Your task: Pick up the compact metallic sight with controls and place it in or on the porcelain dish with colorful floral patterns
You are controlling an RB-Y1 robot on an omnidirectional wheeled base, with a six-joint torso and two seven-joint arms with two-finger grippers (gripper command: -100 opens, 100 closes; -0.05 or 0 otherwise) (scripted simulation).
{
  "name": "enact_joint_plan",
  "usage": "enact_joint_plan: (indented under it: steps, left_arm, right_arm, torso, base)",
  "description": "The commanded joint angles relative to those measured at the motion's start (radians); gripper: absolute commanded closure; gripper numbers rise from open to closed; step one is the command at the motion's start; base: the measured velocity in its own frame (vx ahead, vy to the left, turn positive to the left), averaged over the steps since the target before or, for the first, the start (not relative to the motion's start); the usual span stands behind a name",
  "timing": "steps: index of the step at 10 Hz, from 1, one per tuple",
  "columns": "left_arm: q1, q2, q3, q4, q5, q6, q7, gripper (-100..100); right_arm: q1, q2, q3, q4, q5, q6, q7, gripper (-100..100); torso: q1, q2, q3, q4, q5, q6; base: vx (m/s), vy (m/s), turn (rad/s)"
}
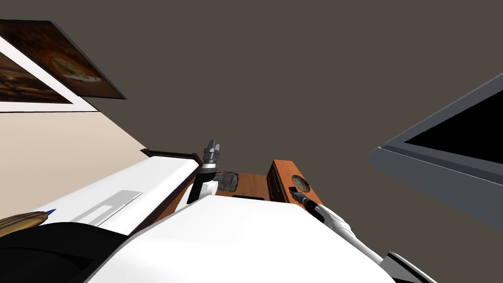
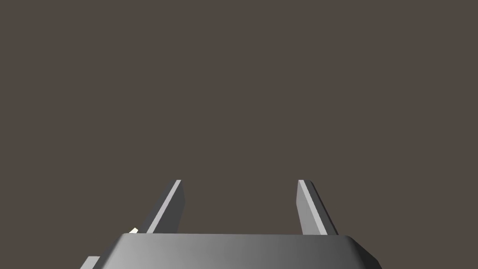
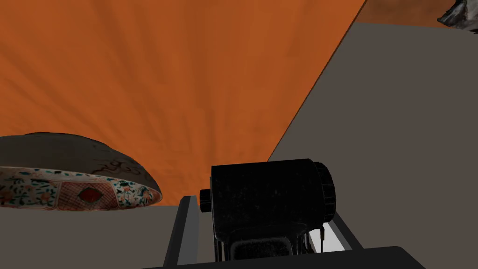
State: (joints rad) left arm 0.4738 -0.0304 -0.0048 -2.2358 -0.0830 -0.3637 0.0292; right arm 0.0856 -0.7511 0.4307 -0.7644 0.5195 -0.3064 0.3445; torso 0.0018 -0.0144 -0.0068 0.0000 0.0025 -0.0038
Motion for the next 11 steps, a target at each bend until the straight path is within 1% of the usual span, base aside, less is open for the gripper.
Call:
enact_joint_plan:
  steps: [1,3,4,5,6,11]
  left_arm:
    - [0.0,0.0,0.0,0.0,0.0,0.0,0.0,0]
    - [0.0,0.0,0.0,0.0,0.0,0.0,0.0,0]
    - [0.0,0.0,0.0,0.0,0.0,0.0,0.0,0]
    - [0.0,0.0,0.0,0.0,0.0,0.0,0.0,0]
    - [0.0,0.0,0.0,0.0,0.0,0.0,0.0,0]
    - [0.0,0.0,0.0,0.0,0.0,0.0,0.0,0]
  right_arm:
    - [0.0,-0.02,-0.016,-0.021,0.02,0.003,-0.022,100]
    - [0.0,-0.043,-0.038,-0.022,0.065,0.0,-0.057,100]
    - [0.0,-0.049,-0.043,-0.021,0.079,-0.002,-0.068,100]
    - [0.003,-0.063,-0.052,-0.017,0.112,-0.006,-0.091,100]
    - [0.004,-0.07,-0.056,-0.014,0.129,-0.009,-0.104,100]
    - [0.012,-0.109,-0.066,0.001,0.216,-0.026,-0.164,100]
  torso:
    - [0.0,0.0,0.0,0.0,0.0,0.0]
    - [-0.002,0.001,0.0,0.0,0.0,0.001]
    - [-0.001,0.002,0.001,0.0,0.0,0.001]
    - [0.0,0.004,0.002,0.0,0.0,0.003]
    - [0.001,0.006,0.003,0.0,0.0,0.003]
    - [0.005,0.014,0.008,0.001,0.001,0.005]
  base:
    - [0.208,-0.094,0.096]
    - [0.184,-0.081,0.078]
    - [0.149,-0.052,0.031]
    - [0.128,-0.04,0.014]
    - [0.097,-0.022,0.014]
    - [0.037,-0.002,-0.008]
